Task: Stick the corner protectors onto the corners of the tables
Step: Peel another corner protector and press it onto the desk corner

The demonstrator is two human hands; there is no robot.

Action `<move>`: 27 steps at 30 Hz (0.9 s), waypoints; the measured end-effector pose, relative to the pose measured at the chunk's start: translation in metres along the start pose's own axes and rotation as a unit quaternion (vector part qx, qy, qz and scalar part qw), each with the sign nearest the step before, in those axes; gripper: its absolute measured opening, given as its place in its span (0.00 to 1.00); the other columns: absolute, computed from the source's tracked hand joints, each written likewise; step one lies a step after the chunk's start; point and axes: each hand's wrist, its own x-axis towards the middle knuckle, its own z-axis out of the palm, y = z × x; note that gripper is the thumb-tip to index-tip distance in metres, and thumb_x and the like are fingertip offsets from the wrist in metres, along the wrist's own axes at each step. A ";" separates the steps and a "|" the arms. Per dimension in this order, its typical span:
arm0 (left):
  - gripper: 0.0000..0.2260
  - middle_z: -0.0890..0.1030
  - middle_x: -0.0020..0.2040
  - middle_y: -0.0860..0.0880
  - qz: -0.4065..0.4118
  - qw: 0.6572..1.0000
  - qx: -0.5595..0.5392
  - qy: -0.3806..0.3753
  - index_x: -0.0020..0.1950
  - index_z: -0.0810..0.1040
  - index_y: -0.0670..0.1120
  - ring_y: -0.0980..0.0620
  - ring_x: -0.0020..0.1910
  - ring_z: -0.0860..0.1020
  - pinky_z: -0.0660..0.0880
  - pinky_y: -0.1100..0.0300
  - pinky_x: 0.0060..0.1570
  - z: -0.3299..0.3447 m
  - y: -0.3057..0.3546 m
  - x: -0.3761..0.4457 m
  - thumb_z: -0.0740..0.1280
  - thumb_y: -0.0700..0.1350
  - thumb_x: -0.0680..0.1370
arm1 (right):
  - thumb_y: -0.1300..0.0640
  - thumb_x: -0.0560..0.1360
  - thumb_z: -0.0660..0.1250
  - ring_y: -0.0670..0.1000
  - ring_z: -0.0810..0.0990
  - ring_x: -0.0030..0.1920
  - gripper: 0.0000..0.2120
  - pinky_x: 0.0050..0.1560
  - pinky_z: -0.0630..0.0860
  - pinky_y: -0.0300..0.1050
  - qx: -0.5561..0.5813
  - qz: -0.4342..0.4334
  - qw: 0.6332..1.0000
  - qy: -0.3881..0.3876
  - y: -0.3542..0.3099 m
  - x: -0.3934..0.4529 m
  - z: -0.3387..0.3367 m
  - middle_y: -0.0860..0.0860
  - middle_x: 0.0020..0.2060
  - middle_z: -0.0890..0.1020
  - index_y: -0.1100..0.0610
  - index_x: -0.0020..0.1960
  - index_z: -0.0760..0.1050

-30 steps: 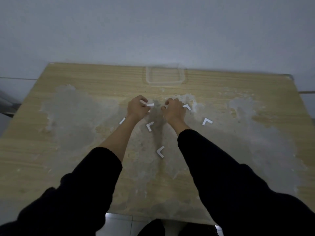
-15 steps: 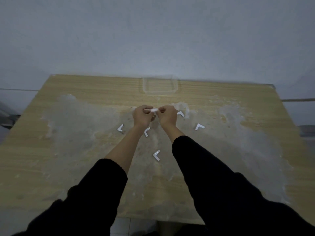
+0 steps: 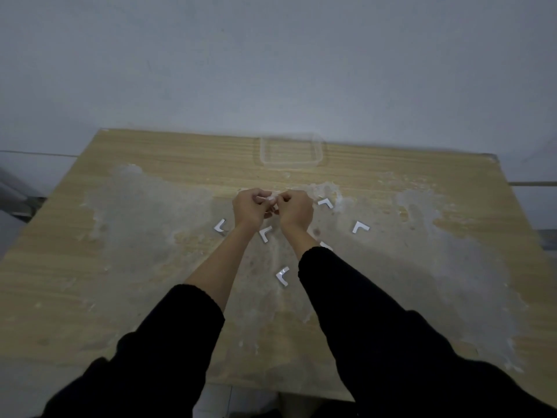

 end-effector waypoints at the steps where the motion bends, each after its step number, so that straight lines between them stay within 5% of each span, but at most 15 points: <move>1: 0.09 0.76 0.34 0.45 -0.009 1.000 -0.005 0.004 0.54 0.78 0.31 0.56 0.26 0.78 0.77 0.69 0.26 -0.002 -0.001 0.001 0.67 0.30 0.74 | 0.63 0.72 0.63 0.58 0.82 0.39 0.09 0.37 0.77 0.49 0.004 0.001 1.000 -0.004 0.000 0.001 0.001 0.58 0.37 0.84 0.62 0.38 0.82; 5: 0.10 0.78 0.37 0.42 -0.027 0.999 -0.011 0.033 0.54 0.78 0.31 0.49 0.34 0.80 0.78 0.58 0.37 -0.013 -0.008 0.007 0.67 0.30 0.74 | 0.62 0.74 0.64 0.56 0.82 0.43 0.09 0.36 0.70 0.42 0.035 0.031 0.999 -0.009 0.004 0.005 0.005 0.56 0.41 0.85 0.62 0.41 0.82; 9: 0.08 0.77 0.41 0.39 -0.045 0.997 -0.057 0.021 0.53 0.78 0.33 0.52 0.33 0.80 0.80 0.59 0.35 -0.023 -0.011 0.008 0.67 0.29 0.74 | 0.60 0.75 0.65 0.56 0.83 0.44 0.09 0.37 0.69 0.40 0.016 0.065 0.998 -0.017 0.014 0.017 0.005 0.57 0.42 0.85 0.61 0.42 0.83; 11: 0.10 0.78 0.45 0.36 -0.050 0.997 -0.051 0.006 0.55 0.78 0.32 0.43 0.38 0.79 0.80 0.57 0.38 -0.027 -0.012 0.006 0.67 0.31 0.74 | 0.58 0.75 0.66 0.57 0.83 0.46 0.09 0.45 0.74 0.43 -0.022 0.069 0.997 -0.023 0.018 0.024 0.009 0.56 0.41 0.85 0.58 0.41 0.83; 14: 0.12 0.78 0.42 0.37 -0.058 0.997 -0.052 0.001 0.57 0.76 0.31 0.46 0.35 0.78 0.78 0.64 0.32 -0.033 -0.016 0.006 0.67 0.32 0.75 | 0.56 0.75 0.66 0.55 0.81 0.47 0.08 0.56 0.69 0.47 -0.081 0.067 0.994 -0.023 0.020 0.032 0.016 0.53 0.41 0.85 0.54 0.41 0.84; 18: 0.12 0.79 0.44 0.38 -0.079 0.995 -0.060 0.015 0.60 0.75 0.33 0.45 0.41 0.79 0.80 0.52 0.47 -0.037 -0.021 0.005 0.65 0.36 0.77 | 0.58 0.75 0.64 0.55 0.79 0.47 0.11 0.54 0.63 0.49 -0.139 0.060 0.988 -0.028 0.026 0.039 0.022 0.53 0.39 0.85 0.54 0.40 0.84; 21: 0.10 0.78 0.43 0.40 -0.075 0.995 -0.057 0.012 0.58 0.76 0.36 0.49 0.38 0.79 0.80 0.61 0.41 -0.042 -0.021 0.002 0.66 0.36 0.77 | 0.59 0.76 0.62 0.56 0.79 0.49 0.13 0.50 0.60 0.49 -0.151 0.049 0.986 -0.041 0.027 0.039 0.025 0.53 0.37 0.82 0.53 0.36 0.81; 25: 0.09 0.78 0.39 0.42 -0.079 0.995 -0.056 0.007 0.55 0.77 0.36 0.52 0.32 0.80 0.78 0.65 0.31 -0.045 -0.018 0.000 0.68 0.34 0.75 | 0.57 0.78 0.61 0.56 0.78 0.58 0.13 0.64 0.68 0.50 -0.069 0.021 0.994 -0.078 0.030 0.035 0.023 0.53 0.56 0.83 0.53 0.58 0.80; 27: 0.12 0.79 0.39 0.42 -0.064 0.998 -0.010 0.011 0.56 0.77 0.37 0.51 0.34 0.80 0.79 0.61 0.34 -0.043 -0.018 0.000 0.70 0.37 0.74 | 0.59 0.77 0.62 0.57 0.81 0.48 0.10 0.53 0.74 0.46 0.006 0.010 0.995 -0.096 0.028 0.032 0.019 0.60 0.48 0.84 0.60 0.49 0.82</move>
